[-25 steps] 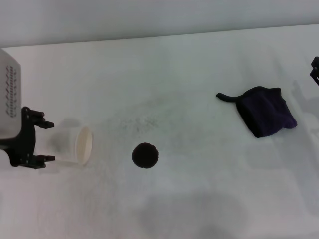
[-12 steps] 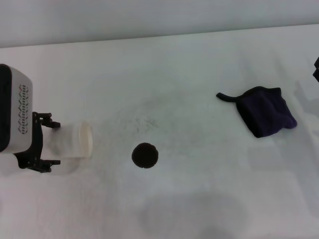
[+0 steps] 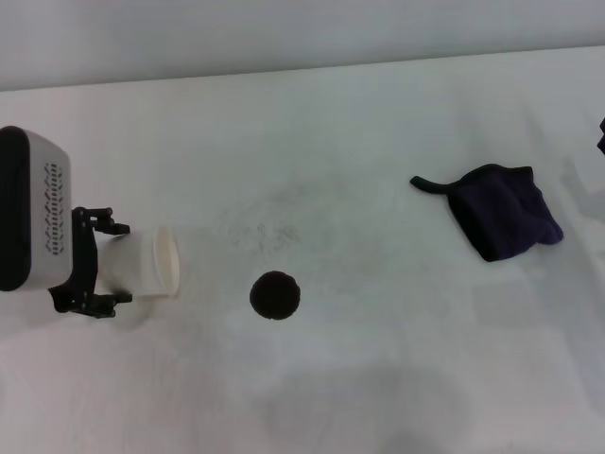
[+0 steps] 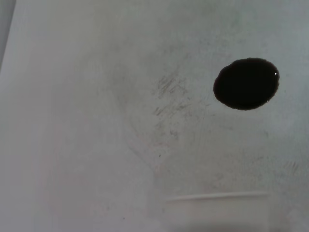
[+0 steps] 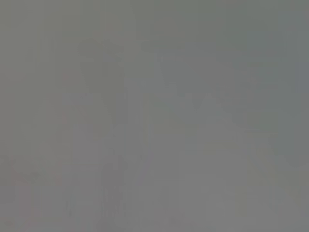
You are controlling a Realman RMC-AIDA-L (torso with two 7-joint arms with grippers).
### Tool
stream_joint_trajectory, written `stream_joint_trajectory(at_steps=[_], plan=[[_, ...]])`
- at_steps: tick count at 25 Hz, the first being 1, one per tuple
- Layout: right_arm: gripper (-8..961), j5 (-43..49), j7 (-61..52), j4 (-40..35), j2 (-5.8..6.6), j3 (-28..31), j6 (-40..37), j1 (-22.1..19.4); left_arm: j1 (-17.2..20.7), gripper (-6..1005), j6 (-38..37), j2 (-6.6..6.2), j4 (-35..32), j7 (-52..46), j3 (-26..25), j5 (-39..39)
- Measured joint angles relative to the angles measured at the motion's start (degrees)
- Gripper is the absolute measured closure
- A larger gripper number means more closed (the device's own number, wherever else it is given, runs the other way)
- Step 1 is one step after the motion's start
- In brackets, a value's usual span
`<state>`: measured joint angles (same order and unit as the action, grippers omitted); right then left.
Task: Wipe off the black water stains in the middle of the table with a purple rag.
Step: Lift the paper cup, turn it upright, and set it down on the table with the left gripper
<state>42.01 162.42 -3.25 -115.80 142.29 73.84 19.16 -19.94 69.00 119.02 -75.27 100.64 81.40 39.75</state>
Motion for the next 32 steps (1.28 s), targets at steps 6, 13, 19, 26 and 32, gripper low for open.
stream_joint_trajectory(at_steps=[6,13,19,26,32], plan=[[84,0.0,0.0,0.0,0.05,0.0,-0.1,0.0,-0.9,147,-1.0,0.07,2.3,-0.1,0.0,0.2],[85,-0.1,0.0,0.1,0.05,0.0,-0.4,0.0,-0.8,162,-2.4,0.09,2.8,-0.1,0.0,0.4],[85,-0.1,0.0,0.2,0.05,0.0,-0.3,0.2,-0.4,224,-3.8,0.13,2.9,0.0,-0.9,6.2],[85,0.0,0.3,0.3,0.05,-0.1,1.4,0.1,0.6,314,-3.8,0.06,5.4,3.5,-8.4,25.7],[85,0.0,0.5,0.6,0.14,-0.1,2.8,0.0,2.1,342,-5.4,0.18,12.1,8.0,-10.7,38.0]])
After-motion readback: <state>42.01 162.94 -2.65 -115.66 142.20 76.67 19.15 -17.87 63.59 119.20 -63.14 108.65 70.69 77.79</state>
